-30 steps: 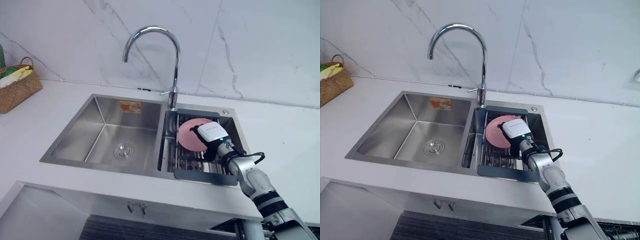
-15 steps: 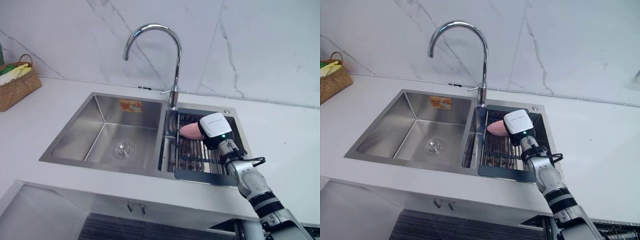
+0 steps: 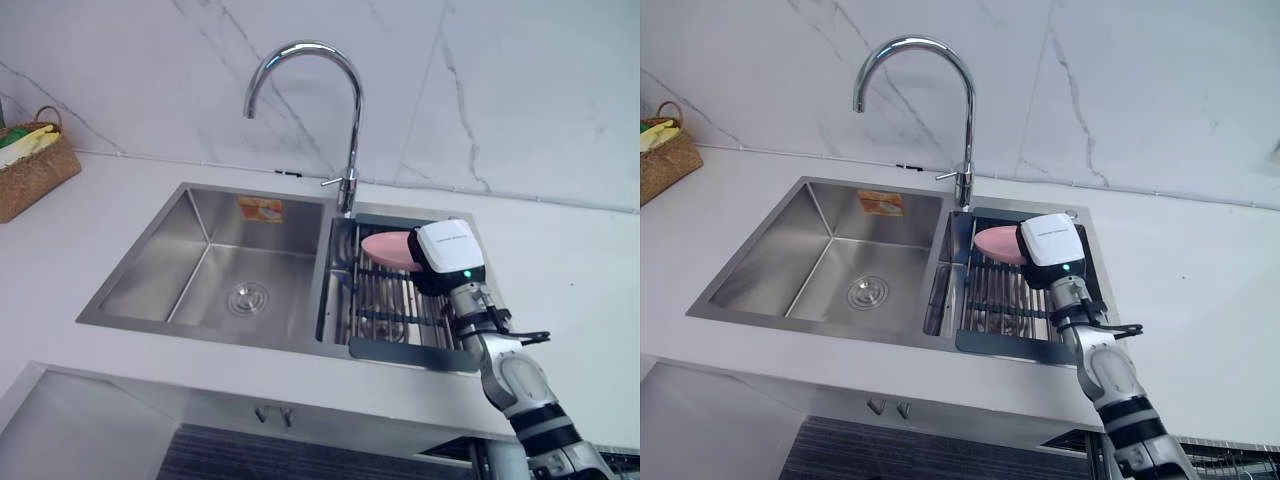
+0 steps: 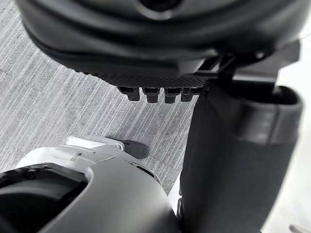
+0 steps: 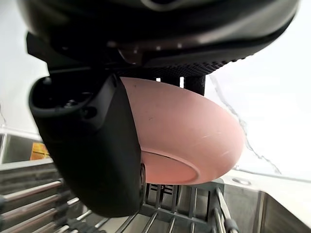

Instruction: Walk over to the sink, pick up the cup, carry it to the dishwasher, place the cup inside the dishwasher, then close the dishwasher door

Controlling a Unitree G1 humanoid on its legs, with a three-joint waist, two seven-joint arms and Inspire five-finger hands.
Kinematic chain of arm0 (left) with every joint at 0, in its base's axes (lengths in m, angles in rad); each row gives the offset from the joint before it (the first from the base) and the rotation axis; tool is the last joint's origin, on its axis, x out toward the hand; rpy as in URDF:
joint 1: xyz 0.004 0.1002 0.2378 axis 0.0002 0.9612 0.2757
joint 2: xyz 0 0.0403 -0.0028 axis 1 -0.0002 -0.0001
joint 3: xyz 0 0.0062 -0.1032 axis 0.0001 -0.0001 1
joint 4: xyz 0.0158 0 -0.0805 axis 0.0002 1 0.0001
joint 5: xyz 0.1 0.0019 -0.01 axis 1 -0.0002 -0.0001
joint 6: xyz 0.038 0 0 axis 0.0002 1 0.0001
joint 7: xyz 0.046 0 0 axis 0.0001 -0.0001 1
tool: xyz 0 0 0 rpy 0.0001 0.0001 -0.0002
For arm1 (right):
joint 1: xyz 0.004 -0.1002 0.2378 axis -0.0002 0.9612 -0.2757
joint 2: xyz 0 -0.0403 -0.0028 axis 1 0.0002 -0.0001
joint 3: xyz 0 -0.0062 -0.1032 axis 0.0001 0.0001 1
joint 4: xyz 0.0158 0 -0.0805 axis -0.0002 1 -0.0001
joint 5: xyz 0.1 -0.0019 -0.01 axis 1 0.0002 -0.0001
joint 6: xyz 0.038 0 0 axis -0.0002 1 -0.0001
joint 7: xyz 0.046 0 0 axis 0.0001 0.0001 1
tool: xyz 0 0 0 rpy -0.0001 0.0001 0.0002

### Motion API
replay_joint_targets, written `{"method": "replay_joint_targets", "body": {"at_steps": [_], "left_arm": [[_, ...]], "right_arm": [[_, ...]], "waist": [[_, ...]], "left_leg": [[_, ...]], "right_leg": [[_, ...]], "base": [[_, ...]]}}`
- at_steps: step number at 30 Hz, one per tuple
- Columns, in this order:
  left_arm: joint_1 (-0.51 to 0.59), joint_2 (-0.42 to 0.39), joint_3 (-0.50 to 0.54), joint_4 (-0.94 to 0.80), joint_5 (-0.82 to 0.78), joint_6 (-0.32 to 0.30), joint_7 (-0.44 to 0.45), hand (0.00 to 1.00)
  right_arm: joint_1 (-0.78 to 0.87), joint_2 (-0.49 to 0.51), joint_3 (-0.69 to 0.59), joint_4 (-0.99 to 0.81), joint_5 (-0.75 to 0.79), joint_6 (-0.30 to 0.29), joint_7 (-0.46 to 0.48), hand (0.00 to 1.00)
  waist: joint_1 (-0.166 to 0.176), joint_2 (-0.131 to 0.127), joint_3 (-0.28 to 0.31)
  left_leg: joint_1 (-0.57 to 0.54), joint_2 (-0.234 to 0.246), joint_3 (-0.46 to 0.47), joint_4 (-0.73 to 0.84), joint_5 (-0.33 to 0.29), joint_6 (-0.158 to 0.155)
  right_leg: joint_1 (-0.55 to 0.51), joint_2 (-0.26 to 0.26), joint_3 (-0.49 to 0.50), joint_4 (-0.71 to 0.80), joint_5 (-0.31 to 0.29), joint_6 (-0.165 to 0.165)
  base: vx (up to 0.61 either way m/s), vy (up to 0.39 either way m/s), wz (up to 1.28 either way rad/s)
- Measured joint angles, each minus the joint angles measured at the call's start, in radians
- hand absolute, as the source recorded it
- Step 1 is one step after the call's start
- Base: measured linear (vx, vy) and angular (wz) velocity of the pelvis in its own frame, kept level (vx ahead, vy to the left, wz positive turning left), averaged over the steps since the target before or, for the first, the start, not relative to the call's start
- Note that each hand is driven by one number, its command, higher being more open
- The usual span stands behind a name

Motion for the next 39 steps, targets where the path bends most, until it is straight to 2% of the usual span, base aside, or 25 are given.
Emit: {"method": "replay_joint_targets", "body": {"at_steps": [3,4,5,6,8,9,10,12,13,14,15,16,18,19,21,22,23,24,25,26,27,31,34,37,39], "left_arm": [[0.006,-0.01,0.013,-0.002,0.036,-0.013,-0.01,1.0],[0.007,-0.022,0.034,-0.002,0.059,-0.025,-0.026,1.0],[0.012,-0.036,0.045,-0.007,0.069,-0.049,-0.041,1.0],[0.016,-0.045,0.047,-0.016,0.073,-0.06,-0.049,1.0],[0.017,-0.058,0.044,-0.031,0.096,-0.067,-0.067,1.0],[0.013,-0.053,0.04,-0.029,0.112,-0.064,-0.074,1.0],[0.01,-0.048,0.038,-0.027,0.124,-0.062,-0.082,1.0],[-0.001,-0.031,0.041,-0.022,0.137,-0.048,-0.117,1.0],[-0.003,-0.028,0.044,-0.022,0.137,-0.044,-0.123,1.0],[-0.004,-0.03,0.062,-0.017,0.136,-0.042,-0.138,1.0],[-0.007,-0.031,0.07,-0.012,0.135,-0.042,-0.14,1.0],[-0.005,-0.03,0.077,-0.005,0.107,-0.041,-0.134,1.0],[0.003,-0.025,0.077,-0.005,0.082,-0.041,-0.132,1.0],[0.005,-0.025,0.076,-0.005,0.075,-0.042,-0.132,1.0],[-0.002,-0.006,0.074,-0.009,0.067,-0.04,-0.132,1.0],[-0.022,0.008,0.074,-0.003,0.054,-0.028,-0.13,1.0],[-0.038,0.003,0.074,0.004,0.047,-0.01,-0.127,1.0],[-0.047,-0.004,0.073,0.008,0.038,0.004,-0.127,1.0],[-0.048,-0.017,0.061,0.009,0.038,0.015,-0.13,1.0],[-0.049,-0.025,0.052,0.007,0.038,0.019,-0.134,1.0],[-0.055,-0.026,0.039,0.005,0.038,0.028,-0.149,1.0],[-0.097,-0.019,0.036,-0.001,0.001,0.072,-0.115,1.0],[-0.11,-0.022,0.032,-0.001,-0.006,0.094,-0.113,1.0],[-0.165,-0.015,0.005,-0.001,-0.053,0.096,-0.107,1.0],[-0.223,-0.007,-0.004,-0.001,-0.078,0.093,-0.1,1.0]], "right_arm": [[0.081,0.001,-0.081,-0.1,0.05,-0.023,-0.003,0.0],[0.101,0.008,-0.112,-0.138,0.077,-0.031,-0.004,0.0],[0.116,0.011,-0.138,-0.183,0.101,-0.04,-0.008,0.0],[0.119,0.01,-0.147,-0.207,0.108,-0.045,-0.014,0.0],[0.121,0.015,-0.178,-0.25,0.115,-0.082,-0.039,0.0],[0.124,0.015,-0.19,-0.266,0.114,-0.094,-0.046,0.0],[0.13,0.015,-0.201,-0.277,0.114,-0.096,-0.05,0.0],[0.155,0.016,-0.243,-0.28,0.115,-0.081,-0.056,0.0],[0.159,0.018,-0.25,-0.279,0.115,-0.075,-0.056,0.0],[0.149,0.032,-0.256,-0.276,0.114,-0.068,-0.057,0.0],[0.146,0.033,-0.256,-0.276,0.115,-0.07,-0.06,0.0],[0.145,0.03,-0.257,-0.273,0.114,-0.088,-0.065,0.0],[0.13,0.029,-0.256,-0.271,0.114,-0.113,-0.075,0.0],[0.116,0.02,-0.256,-0.263,0.114,-0.131,-0.091,0.0],[0.089,0.0,-0.255,-0.232,0.114,-0.138,-0.103,0.0],[0.054,-0.019,-0.254,-0.198,0.114,-0.135,-0.104,0.0],[0.034,-0.036,-0.254,-0.172,0.114,-0.123,-0.104,0.0],[0.024,-0.049,-0.254,-0.149,0.115,-0.108,-0.104,0.0],[0.023,-0.054,-0.259,-0.124,0.117,-0.086,-0.105,0.0],[0.023,-0.055,-0.267,-0.112,0.12,-0.078,-0.104,0.0],[0.024,-0.053,-0.281,-0.099,0.139,-0.067,-0.104,0.0],[0.036,-0.054,-0.345,-0.089,0.154,-0.066,-0.094,0.0],[0.041,-0.054,-0.348,-0.068,0.154,-0.067,-0.076,0.0],[0.005,-0.055,-0.346,-0.003,0.156,-0.069,-0.076,0.0],[-0.095,-0.063,-0.331,0.084,0.182,-0.054,-0.08,0.0]], "waist": [[0.0,0.007,0.004],[0.0,0.013,0.011],[0.004,0.034,0.015],[0.004,0.051,0.014],[-0.003,0.086,0.019],[-0.02,0.092,0.023],[-0.027,0.091,0.026],[-0.052,0.07,0.042],[-0.055,0.066,0.047],[-0.037,0.072,0.063],[-0.035,0.076,0.075],[-0.037,0.079,0.074],[-0.027,0.078,0.072],[-0.029,0.073,0.062],[-0.024,0.058,0.045],[-0.015,0.041,0.04],[-0.003,0.041,0.04],[0.006,0.04,0.04],[0.009,0.037,0.042],[0.007,0.046,0.037],[0.007,0.049,0.034],[-0.026,0.049,0.036],[-0.028,0.051,0.043],[-0.029,0.052,0.091],[-0.025,0.055,0.151]], "left_leg": [[0.012,0.004,0.024,0.02,-0.018,0.0],[0.002,0.01,0.037,0.092,-0.068,0.001],[-0.05,0.027,0.033,0.247,-0.153,-0.002],[-0.079,0.039,0.013,0.327,-0.195,0.001],[-0.111,0.054,-0.034,0.429,-0.257,0.005],[-0.104,0.052,-0.035,0.43,-0.264,0.008],[-0.103,0.053,-0.03,0.425,-0.267,0.01],[-0.094,0.04,0.056,0.412,-0.272,0.018],[-0.089,0.043,0.086,0.407,-0.269,0.025],[-0.066,0.063,0.196,0.374,-0.264,0.037],[-0.039,0.077,0.278,0.357,-0.262,0.037],[-0.01,0.092,0.372,0.34,-0.251,0.036],[0.003,0.111,0.445,0.342,-0.25,0.036],[-0.018,0.141,0.486,0.372,-0.25,0.036],[-0.061,0.167,0.488,0.413,-0.25,0.036],[-0.089,0.179,0.473,0.437,-0.247,0.029],[-0.089,0.186,0.455,0.435,-0.237,0.012],[-0.084,0.191,0.437,0.442,-0.235,0.008],[-0.089,0.192,0.406,0.439,-0.25,-0.017],[-0.088,0.187,0.383,0.402,-0.244,-0.024],[-0.073,0.171,0.351,0.343,-0.201,-0.063],[-0.107,0.133,0.353,0.256,-0.131,-0.052],[-0.119,0.125,0.341,0.25,-0.121,-0.046],[-0.176,0.122,0.301,0.266,-0.114,-0.038],[-0.241,0.113,0.291,0.272,-0.098,-0.024]], "right_leg": [[0.01,0.003,0.021,0.0,0.0,0.0],[0.015,0.01,0.049,0.003,-0.001,-0.001],[0.004,0.023,0.095,0.023,-0.006,-0.004],[-0.01,0.034,0.126,0.037,-0.01,-0.007],[-0.053,0.063,0.224,0.061,0.001,-0.01],[-0.079,0.068,0.277,0.076,0.012,-0.009],[-0.098,0.07,0.304,0.09,0.016,-0.006],[-0.178,0.074,0.385,0.148,0.031,0.01],[-0.193,0.078,0.387,0.141,0.047,0.013],[-0.202,0.075,0.301,0.161,0.063,-0.007],[-0.225,0.045,0.14,0.294,-0.036,-0.068],[-0.212,-0.015,-0.049,0.452,-0.158,-0.103],[-0.177,-0.072,-0.167,0.55,-0.229,-0.122],[-0.141,-0.119,-0.233,0.58,-0.245,-0.125],[-0.111,-0.139,-0.239,0.514,-0.223,-0.107],[-0.093,-0.107,-0.209,0.396,-0.198,-0.06],[-0.059,-0.073,-0.209,0.309,-0.18,-0.036],[-0.018,-0.044,-0.2,0.219,-0.159,-0.007],[0.018,-0.018,-0.194,0.148,-0.135,-0.005],[0.02,-0.006,-0.188,0.134,-0.127,-0.008],[0.012,0.002,-0.165,0.12,-0.119,-0.012],[-0.033,0.003,-0.167,0.053,-0.07,-0.018],[-0.032,0.003,-0.173,0.031,-0.057,-0.018],[-0.063,0.0,-0.203,0.026,-0.041,-0.023],[-0.122,-0.008,-0.208,0.024,-0.016,-0.029]], "base": [[-0.02,0.0,-0.17],[-0.07,-0.013,-0.78],[-0.07,-0.009,-0.96],[-0.06,0.001,-1.03],[-0.04,0.074,-1.48],[-0.03,0.085,-1.59],[-0.05,0.064,-1.39],[-0.12,0.107,-1.33],[-0.19,0.093,-1.59],[-0.17,0.036,-1.61],[-0.23,0.061,-2.03],[-0.17,0.065,-1.57],[-0.11,0.011,-1.4],[-0.06,-0.074,-1.17],[-0.02,-0.198,-0.92],[-0.02,-0.273,-0.95],[-0.03,-0.311,-0.92],[-0.06,-0.286,-0.64],[-0.08,-0.247,-0.43],[-0.1,-0.144,-0.45],[-0.08,-0.069,-0.34],[-0.05,-0.021,-0.06],[-0.04,0.036,0.09],[-0.09,0.061,0.29],[-0.13,0.073,0.15]]}}
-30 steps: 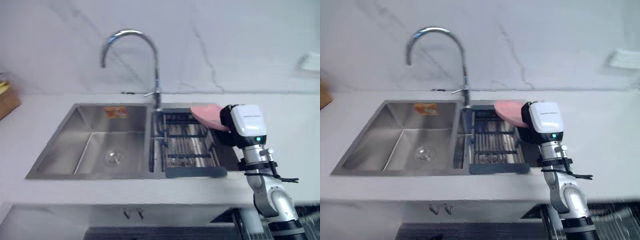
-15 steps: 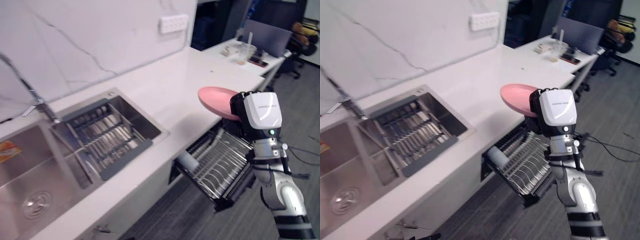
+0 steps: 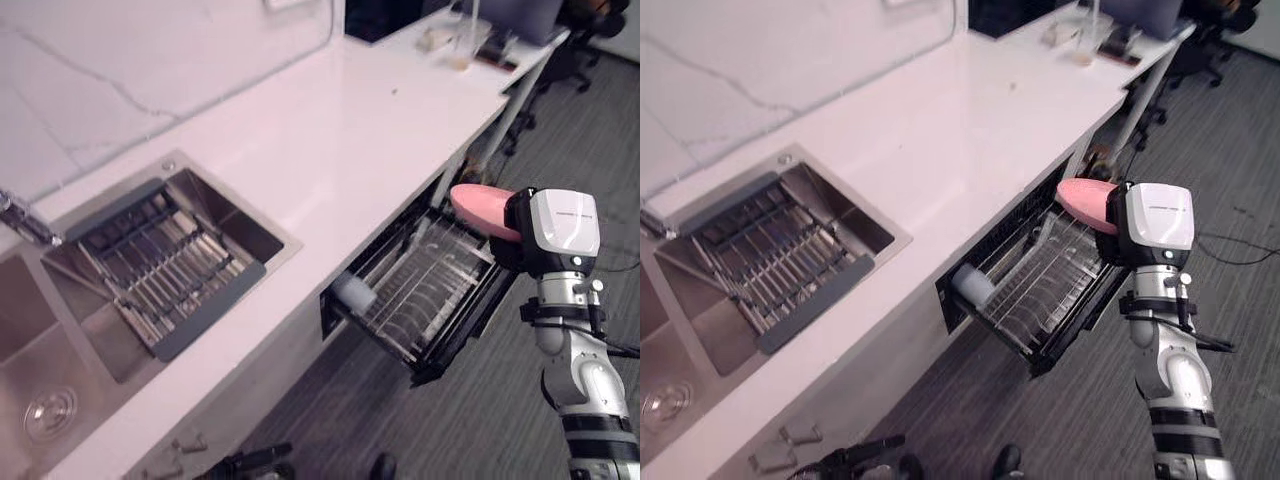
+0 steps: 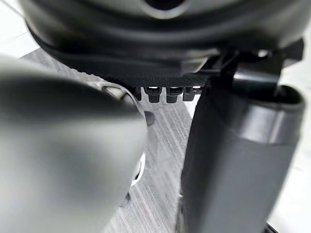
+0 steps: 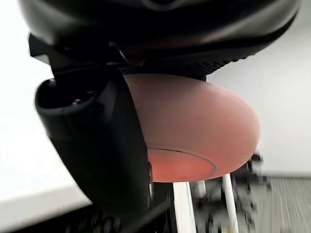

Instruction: Walk over to the sink, pick up the cup, carry it to the dishwasher, place the cup inside the dishwasher, then close the dishwasher door

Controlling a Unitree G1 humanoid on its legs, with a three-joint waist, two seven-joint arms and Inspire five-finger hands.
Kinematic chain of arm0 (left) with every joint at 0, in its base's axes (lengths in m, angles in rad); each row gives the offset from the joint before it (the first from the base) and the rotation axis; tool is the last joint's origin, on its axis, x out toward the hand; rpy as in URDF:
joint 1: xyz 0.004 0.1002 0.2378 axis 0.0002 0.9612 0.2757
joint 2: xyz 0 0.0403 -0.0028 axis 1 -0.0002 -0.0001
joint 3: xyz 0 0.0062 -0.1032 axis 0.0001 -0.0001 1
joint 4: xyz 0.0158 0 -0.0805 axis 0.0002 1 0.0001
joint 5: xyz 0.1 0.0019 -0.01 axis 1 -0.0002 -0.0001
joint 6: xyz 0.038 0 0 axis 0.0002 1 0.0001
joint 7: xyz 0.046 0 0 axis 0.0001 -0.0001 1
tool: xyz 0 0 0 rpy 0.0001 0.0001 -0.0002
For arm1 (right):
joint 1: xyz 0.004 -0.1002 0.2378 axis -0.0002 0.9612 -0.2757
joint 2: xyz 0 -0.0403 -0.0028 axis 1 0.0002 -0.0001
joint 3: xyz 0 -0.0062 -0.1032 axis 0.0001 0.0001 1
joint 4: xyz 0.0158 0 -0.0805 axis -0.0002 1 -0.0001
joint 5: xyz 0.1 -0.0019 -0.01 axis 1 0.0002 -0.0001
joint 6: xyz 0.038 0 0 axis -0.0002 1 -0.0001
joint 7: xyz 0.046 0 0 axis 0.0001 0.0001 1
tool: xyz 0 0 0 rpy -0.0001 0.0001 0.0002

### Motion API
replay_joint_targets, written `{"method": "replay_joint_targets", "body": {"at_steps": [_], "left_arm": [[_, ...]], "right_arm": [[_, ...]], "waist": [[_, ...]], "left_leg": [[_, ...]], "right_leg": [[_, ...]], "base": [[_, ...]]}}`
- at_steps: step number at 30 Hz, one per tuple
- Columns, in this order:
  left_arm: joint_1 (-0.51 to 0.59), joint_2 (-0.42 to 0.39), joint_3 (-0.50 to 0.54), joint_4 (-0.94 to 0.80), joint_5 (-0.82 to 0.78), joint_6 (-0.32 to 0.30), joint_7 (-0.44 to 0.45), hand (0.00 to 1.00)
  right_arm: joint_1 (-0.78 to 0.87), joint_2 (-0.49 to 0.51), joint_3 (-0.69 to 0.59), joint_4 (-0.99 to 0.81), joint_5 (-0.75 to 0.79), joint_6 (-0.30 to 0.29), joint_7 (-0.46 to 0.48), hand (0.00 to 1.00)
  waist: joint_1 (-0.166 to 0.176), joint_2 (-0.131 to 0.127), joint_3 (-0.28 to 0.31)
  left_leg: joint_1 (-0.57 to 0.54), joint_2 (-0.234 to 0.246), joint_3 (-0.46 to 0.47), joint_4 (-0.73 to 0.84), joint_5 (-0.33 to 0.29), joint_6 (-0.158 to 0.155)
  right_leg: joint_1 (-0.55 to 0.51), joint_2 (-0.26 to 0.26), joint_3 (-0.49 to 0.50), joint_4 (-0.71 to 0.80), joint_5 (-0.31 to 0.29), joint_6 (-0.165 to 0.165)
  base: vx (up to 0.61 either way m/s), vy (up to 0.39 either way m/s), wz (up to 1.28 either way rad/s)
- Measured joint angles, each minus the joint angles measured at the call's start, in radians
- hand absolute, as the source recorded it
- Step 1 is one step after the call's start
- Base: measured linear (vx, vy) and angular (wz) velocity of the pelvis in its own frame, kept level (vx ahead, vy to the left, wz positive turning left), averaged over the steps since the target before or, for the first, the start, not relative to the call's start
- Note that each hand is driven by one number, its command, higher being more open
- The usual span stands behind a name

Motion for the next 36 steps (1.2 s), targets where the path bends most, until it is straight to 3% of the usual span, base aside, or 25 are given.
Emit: {"method": "replay_joint_targets", "body": {"at_steps": [3,7,16,20,21,27,36], "left_arm": [[-0.077,0.002,-0.001,-0.004,-0.033,-0.024,0.003,1.0],[-0.135,0.005,-0.001,-0.009,-0.079,-0.045,0.014,1.0],[-0.256,0.037,-0.069,-0.002,-0.136,-0.075,0.024,1.0],[-0.281,0.04,-0.074,0.009,-0.143,-0.083,0.024,1.0],[-0.281,0.041,-0.076,0.015,-0.144,-0.087,0.024,1.0],[-0.283,0.041,-0.077,0.021,-0.162,-0.102,0.022,1.0],[-0.267,0.041,-0.076,-0.004,-0.161,-0.11,0.007,1.0]], "right_arm": [[-0.15,-0.037,0.038,0.13,0.032,0.04,-0.003,0.0],[-0.27,-0.075,0.098,0.241,0.088,0.074,-0.008,0.0],[-0.479,-0.103,0.243,0.523,0.24,0.141,-0.009,0.0],[-0.519,-0.103,0.278,0.581,0.246,0.157,-0.01,0.0],[-0.53,-0.103,0.284,0.596,0.246,0.168,-0.01,1.0],[-0.573,-0.105,0.275,0.638,0.287,0.24,-0.074,1.0],[-0.558,-0.135,0.161,0.604,0.441,0.226,-0.082,1.0]], "waist": [[0.005,0.013,0.105],[0.021,0.029,0.182],[0.061,0.051,0.211],[0.068,0.067,0.221],[0.074,0.068,0.222],[0.078,0.07,0.223],[0.052,0.072,0.224]], "left_leg": [[-0.084,-0.024,-0.024,0.002,0.025,0.028],[-0.16,-0.049,-0.038,0.004,0.043,0.055],[-0.278,-0.097,-0.108,0.01,0.068,0.094],[-0.299,-0.104,-0.129,0.016,0.07,0.098],[-0.299,-0.106,-0.129,0.016,0.07,0.098],[-0.317,-0.107,-0.13,0.023,0.07,0.098],[-0.286,-0.106,-0.134,0.03,0.07,0.098]], "right_leg": [[-0.065,-0.015,-0.011,-0.022,0.047,-0.004],[-0.133,-0.034,-0.016,-0.023,0.078,-0.001],[-0.22,-0.074,0.004,-0.023,0.117,0.009],[-0.228,-0.081,0.009,-0.023,0.119,0.012],[-0.23,-0.082,0.013,-0.023,0.119,0.012],[-0.249,-0.084,0.028,-0.023,0.123,0.017],[-0.22,-0.085,0.036,-0.019,0.123,0.017]], "base": [[-0.16,0.108,0.17],[-0.09,0.118,0.12],[-0.01,0.138,0.21],[0.0,0.089,0.16],[0.0,0.048,-0.02],[0.01,0.039,-0.04],[0.01,0.023,-0.02]]}}
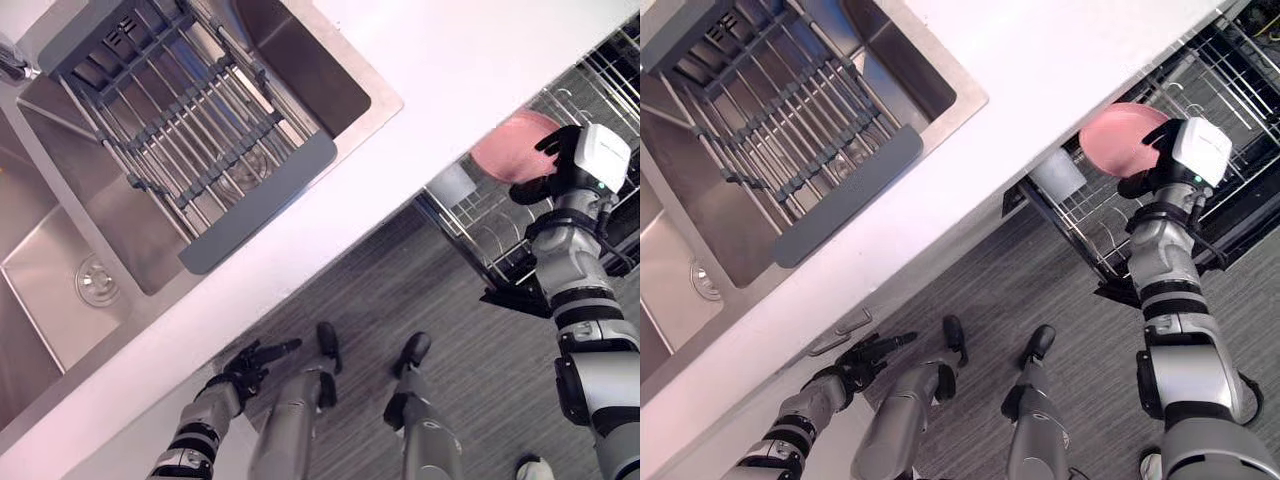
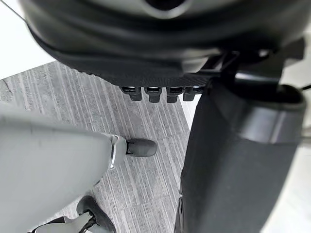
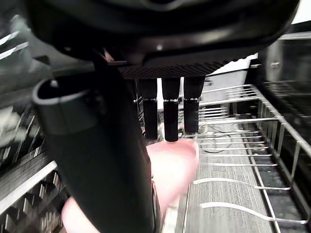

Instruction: Walk over to the sink, pick up the cup, carry it to the dishwasher, place the cup inside the dishwasher, then close the dishwasher door

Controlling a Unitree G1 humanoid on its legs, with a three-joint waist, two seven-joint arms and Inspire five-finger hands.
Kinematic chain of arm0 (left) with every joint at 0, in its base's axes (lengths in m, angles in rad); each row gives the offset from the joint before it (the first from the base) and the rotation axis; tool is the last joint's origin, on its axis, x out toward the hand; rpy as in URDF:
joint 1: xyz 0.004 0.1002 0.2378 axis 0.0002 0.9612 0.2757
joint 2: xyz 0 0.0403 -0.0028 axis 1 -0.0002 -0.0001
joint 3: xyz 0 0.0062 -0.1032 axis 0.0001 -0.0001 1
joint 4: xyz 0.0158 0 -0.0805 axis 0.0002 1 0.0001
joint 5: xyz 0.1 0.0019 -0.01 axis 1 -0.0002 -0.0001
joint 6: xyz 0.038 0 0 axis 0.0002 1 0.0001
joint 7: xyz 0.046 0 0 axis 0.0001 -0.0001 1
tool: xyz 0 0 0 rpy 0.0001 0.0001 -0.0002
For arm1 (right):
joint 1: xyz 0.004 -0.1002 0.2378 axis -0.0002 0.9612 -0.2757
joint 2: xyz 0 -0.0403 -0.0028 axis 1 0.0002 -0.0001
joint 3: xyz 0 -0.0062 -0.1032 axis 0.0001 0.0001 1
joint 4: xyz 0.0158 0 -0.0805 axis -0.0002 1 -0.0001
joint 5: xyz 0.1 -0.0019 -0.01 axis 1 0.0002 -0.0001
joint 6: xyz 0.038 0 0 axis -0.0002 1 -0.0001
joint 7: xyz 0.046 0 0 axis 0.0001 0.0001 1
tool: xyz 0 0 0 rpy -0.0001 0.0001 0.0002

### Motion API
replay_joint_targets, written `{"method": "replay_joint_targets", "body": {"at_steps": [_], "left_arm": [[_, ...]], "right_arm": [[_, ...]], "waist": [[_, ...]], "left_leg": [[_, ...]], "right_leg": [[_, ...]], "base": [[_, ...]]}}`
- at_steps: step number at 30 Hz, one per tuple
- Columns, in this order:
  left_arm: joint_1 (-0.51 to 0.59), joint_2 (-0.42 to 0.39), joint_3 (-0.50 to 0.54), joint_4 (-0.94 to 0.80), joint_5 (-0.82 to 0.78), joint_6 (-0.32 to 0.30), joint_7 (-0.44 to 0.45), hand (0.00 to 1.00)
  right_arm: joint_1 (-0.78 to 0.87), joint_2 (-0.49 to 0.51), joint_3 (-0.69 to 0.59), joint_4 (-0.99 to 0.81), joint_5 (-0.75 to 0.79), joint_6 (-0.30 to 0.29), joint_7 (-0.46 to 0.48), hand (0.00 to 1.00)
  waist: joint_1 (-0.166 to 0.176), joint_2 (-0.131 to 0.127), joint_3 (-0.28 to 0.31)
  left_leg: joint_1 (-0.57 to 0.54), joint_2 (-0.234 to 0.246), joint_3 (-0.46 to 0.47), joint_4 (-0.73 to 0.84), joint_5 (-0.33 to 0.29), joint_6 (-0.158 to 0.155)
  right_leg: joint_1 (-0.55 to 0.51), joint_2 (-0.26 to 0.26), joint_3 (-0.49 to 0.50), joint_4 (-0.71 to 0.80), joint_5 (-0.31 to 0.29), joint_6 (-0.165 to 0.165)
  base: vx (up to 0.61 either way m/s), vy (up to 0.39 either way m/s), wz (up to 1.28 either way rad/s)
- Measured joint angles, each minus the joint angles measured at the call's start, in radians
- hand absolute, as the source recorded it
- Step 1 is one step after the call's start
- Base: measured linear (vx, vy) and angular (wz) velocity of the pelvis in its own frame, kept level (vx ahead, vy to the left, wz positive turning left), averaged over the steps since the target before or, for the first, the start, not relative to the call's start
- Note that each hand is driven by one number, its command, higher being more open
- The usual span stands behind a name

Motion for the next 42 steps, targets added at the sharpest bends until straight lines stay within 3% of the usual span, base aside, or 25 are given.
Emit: {"method": "replay_joint_targets", "body": {"at_steps": [6,10,12,18,19,23,25,28,31,37,42], "left_arm": [[0.085,-0.002,0.019,-0.057,0.003,-0.001,-0.014,1.0],[0.154,-0.013,0.039,-0.057,0.027,0.013,-0.024,1.0],[0.223,-0.032,0.055,-0.056,0.065,0.024,-0.025,1.0],[0.313,-0.048,0.061,-0.013,0.107,0.012,-0.045,1.0],[0.32,-0.048,0.061,-0.012,0.114,0.005,-0.046,1.0],[0.321,-0.039,0.061,0.017,0.115,-0.035,-0.067,1.0],[0.312,-0.045,0.059,0.024,0.078,-0.046,-0.074,1.0],[0.304,-0.05,0.057,0.027,0.038,-0.064,-0.085,1.0],[0.284,-0.051,0.053,0.029,0.02,-0.078,-0.084,1.0],[0.243,-0.084,-0.014,0.024,-0.021,-0.093,-0.085,1.0],[0.233,-0.093,-0.04,0.021,-0.04,-0.085,-0.084,1.0]], "right_arm": [[0.155,-0.002,-0.15,-0.292,0.124,-0.056,0.001,1.0],[0.281,0.041,-0.25,-0.433,0.199,-0.087,0.013,1.0],[0.382,0.098,-0.315,-0.471,0.247,-0.092,0.021,1.0],[0.582,0.156,-0.504,-0.468,0.458,-0.097,0.014,1.0],[0.593,0.158,-0.52,-0.463,0.487,-0.097,0.009,0.0],[0.568,0.147,-0.603,-0.384,0.681,-0.106,-0.029,0.0],[0.508,0.118,-0.613,-0.305,0.757,-0.097,-0.031,0.0],[0.445,0.101,-0.613,-0.276,0.832,-0.055,-0.022,0.0],[0.363,0.09,-0.578,-0.273,0.89,-0.013,0.015,0.0],[0.2,-0.02,-0.45,-0.27,0.898,-0.005,0.101,0.0],[0.112,-0.089,-0.393,-0.173,0.88,-0.006,0.13,0.0]], "waist": [[-0.028,-0.002,-0.002],[-0.04,-0.02,-0.016],[-0.059,-0.037,-0.065],[-0.092,-0.053,-0.174],[-0.096,-0.053,-0.181],[-0.115,-0.05,-0.186],[-0.142,-0.019,-0.149],[-0.145,0.02,-0.08],[-0.128,0.053,-0.037],[-0.095,0.13,-0.007],[-0.079,0.164,-0.002]], "left_leg": [[0.072,-0.001,0.009,-0.023,-0.004,-0.005],[0.139,-0.003,0.036,-0.059,-0.004,-0.008],[0.187,-0.006,0.047,-0.089,-0.003,-0.014],[0.297,-0.008,0.06,-0.13,-0.004,-0.021],[0.304,-0.009,0.062,-0.134,-0.004,-0.022],[0.261,-0.031,0.104,-0.153,-0.001,-0.022],[0.214,-0.035,0.111,-0.155,0.017,-0.018],[0.169,-0.035,0.123,-0.166,0.043,-0.016],[0.115,-0.035,0.132,-0.191,0.084,-0.005],[0.085,-0.053,0.095,-0.189,0.094,0.005],[0.079,-0.082,-0.01,-0.191,0.11,0.008]], "right_leg": [[0.054,0.001,0.018,0.0,-0.001,0.0],[0.09,0.001,0.041,-0.001,-0.004,0.005],[0.12,0.002,0.05,-0.003,-0.01,0.011],[0.202,0.006,0.06,-0.002,-0.011,0.011],[0.206,0.006,0.063,0.0,-0.011,0.011],[0.124,-0.023,0.106,0.024,-0.033,0.023],[0.065,-0.033,0.117,0.037,-0.026,0.017],[0.001,-0.03,0.139,0.042,-0.01,0.012],[-0.062,-0.018,0.151,0.018,0.03,0.003],[-0.077,-0.025,0.139,0.009,0.043,0.005],[-0.072,-0.054,0.106,0.034,0.033,0.017]], "base": [[0.0,0.051,-0.08],[0.01,0.035,-0.2],[0.06,0.019,-0.15],[0.05,0.021,-0.08],[0.0,0.026,-0.12],[-0.12,0.052,-0.26],[-0.14,0.027,-0.12],[-0.11,-0.019,-0.15],[-0.03,-0.059,-0.08],[0.02,-0.007,0.08],[0.04,0.023,0.22]]}}
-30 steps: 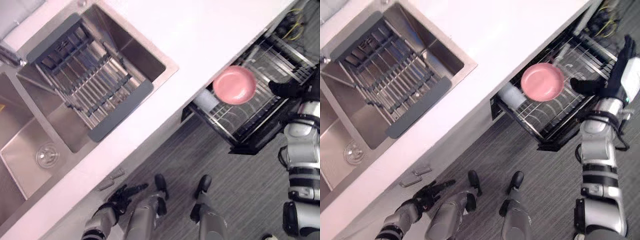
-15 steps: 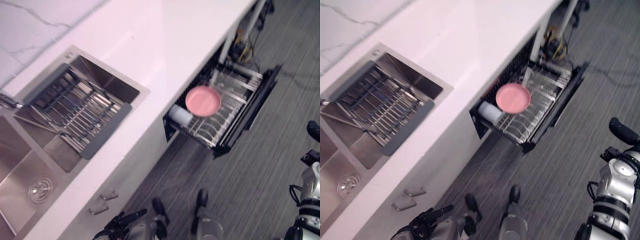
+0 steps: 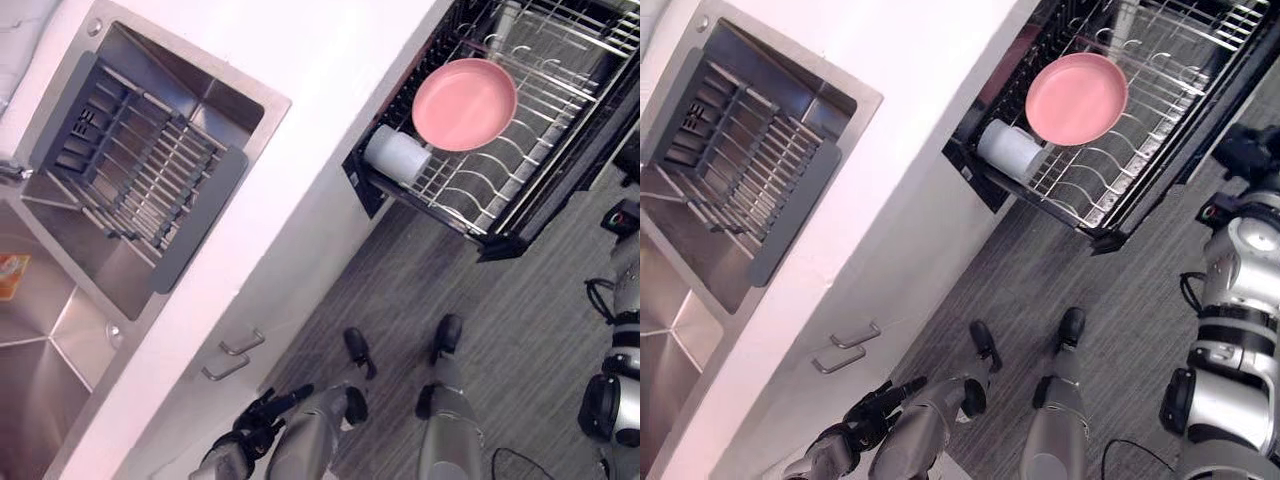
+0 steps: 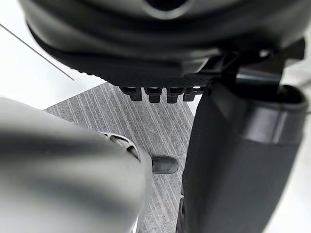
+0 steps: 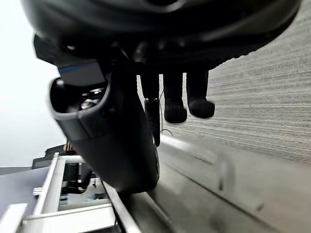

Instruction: Walk over to the sink, pick up the cup, carry it to the dishwasher, place the cup inside the dishwasher, then close the dishwasher door

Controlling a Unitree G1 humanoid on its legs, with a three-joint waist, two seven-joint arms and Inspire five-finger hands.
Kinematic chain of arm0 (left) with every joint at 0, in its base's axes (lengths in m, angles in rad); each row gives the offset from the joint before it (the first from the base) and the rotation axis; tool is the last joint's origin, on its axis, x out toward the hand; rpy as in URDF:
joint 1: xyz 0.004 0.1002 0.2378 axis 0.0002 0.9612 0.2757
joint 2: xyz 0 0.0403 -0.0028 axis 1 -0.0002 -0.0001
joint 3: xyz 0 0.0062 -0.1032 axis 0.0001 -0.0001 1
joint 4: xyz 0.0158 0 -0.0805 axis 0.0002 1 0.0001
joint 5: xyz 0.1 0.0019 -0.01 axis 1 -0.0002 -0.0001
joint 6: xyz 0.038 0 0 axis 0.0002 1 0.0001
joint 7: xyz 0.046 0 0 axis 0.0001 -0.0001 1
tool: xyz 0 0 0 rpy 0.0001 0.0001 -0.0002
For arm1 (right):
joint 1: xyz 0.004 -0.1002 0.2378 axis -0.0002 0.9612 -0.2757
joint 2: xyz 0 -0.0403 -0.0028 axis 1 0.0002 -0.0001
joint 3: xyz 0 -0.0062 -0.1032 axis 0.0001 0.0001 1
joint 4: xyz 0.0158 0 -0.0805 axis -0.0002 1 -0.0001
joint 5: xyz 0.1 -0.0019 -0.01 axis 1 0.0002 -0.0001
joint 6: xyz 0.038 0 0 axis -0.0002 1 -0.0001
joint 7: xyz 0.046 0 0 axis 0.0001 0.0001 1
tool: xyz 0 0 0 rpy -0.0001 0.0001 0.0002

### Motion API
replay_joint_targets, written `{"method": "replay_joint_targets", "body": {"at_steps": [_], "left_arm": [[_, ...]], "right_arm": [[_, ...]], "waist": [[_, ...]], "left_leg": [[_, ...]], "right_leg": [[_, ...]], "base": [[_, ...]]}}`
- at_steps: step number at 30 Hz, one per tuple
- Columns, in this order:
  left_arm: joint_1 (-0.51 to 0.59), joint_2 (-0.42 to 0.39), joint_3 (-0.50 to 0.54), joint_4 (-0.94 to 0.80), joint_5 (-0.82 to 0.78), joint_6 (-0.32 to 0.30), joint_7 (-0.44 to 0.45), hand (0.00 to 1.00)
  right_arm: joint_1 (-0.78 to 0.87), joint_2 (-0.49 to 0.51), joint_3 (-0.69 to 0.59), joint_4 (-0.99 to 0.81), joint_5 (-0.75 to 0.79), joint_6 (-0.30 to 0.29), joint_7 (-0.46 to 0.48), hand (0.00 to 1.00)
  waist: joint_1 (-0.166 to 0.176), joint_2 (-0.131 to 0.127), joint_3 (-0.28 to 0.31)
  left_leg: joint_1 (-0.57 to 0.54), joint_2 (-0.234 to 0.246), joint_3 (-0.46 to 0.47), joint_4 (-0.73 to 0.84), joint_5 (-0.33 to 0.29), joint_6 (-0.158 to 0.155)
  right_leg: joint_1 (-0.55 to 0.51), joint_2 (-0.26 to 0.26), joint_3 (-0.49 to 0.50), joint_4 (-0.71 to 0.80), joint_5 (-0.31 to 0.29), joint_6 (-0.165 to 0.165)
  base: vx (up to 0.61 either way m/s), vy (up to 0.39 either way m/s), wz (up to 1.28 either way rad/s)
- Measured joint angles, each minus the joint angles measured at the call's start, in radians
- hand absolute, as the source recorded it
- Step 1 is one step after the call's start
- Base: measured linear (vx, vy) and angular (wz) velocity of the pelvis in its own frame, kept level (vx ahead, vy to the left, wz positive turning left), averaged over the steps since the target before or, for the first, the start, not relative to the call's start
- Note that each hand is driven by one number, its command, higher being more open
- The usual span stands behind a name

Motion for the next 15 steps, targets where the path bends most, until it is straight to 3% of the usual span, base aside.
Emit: {"method": "replay_joint_targets", "body": {"at_steps": [5,9,12,15], "left_arm": [[0.002,-0.033,-0.003,-0.006,-0.006,0.02,-0.007,1.0],[0.048,-0.043,-0.019,-0.037,0.002,0.037,-0.035,1.0],[0.089,-0.048,-0.017,-0.054,0.004,0.043,-0.041,1.0],[0.118,-0.062,-0.008,-0.056,0.013,0.043,-0.052,1.0]], "right_arm": [[-0.026,-0.04,0.001,0.112,-0.057,0.005,-0.001,0.0],[-0.056,-0.078,0.005,0.202,-0.141,0.037,0.002,0.0],[-0.072,-0.08,0.037,0.229,-0.154,0.041,0.039,0.0],[-0.074,-0.08,0.074,0.235,-0.149,0.041,0.124,0.0]], "waist": [[-0.001,0.019,-0.014],[-0.004,0.035,-0.025],[-0.007,0.049,-0.036],[-0.008,0.076,-0.056]], "left_leg": [[0.039,-0.036,-0.131,-0.033,0.039,-0.011],[0.107,-0.076,-0.243,-0.09,0.072,-0.028],[0.151,-0.1,-0.306,-0.115,0.086,-0.046],[0.188,-0.115,-0.365,-0.122,0.098,-0.04]], "right_leg": [[0.014,-0.058,-0.068,0.128,-0.075,0.018],[0.04,-0.15,-0.151,0.317,-0.191,0.028],[0.084,-0.202,-0.209,0.4,-0.246,0.04],[0.141,-0.241,-0.272,0.458,-0.294,0.054]], "base": [[0.02,0.031,0.54],[-0.01,0.025,0.8],[-0.01,-0.026,0.68],[0.01,-0.08,0.63]]}}
